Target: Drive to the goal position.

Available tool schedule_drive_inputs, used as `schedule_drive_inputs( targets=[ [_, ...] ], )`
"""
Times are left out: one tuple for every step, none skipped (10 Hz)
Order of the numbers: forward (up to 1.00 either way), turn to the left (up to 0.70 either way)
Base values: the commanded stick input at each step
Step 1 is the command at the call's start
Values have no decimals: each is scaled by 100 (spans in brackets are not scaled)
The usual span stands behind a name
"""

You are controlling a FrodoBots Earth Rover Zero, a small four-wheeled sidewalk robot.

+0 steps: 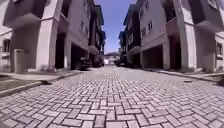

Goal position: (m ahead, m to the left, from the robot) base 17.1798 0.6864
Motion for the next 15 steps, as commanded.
schedule_drive_inputs(
  targets=[
    [50,0],
    [50,0],
    [50,0],
    [50,0],
    [50,0],
    [50,0],
    [50,0],
    [50,0],
    [50,0],
    [50,0],
    [50,0],
    [50,-21],
    [50,-46],
    [50,-50],
    [50,-5]
  ],
)
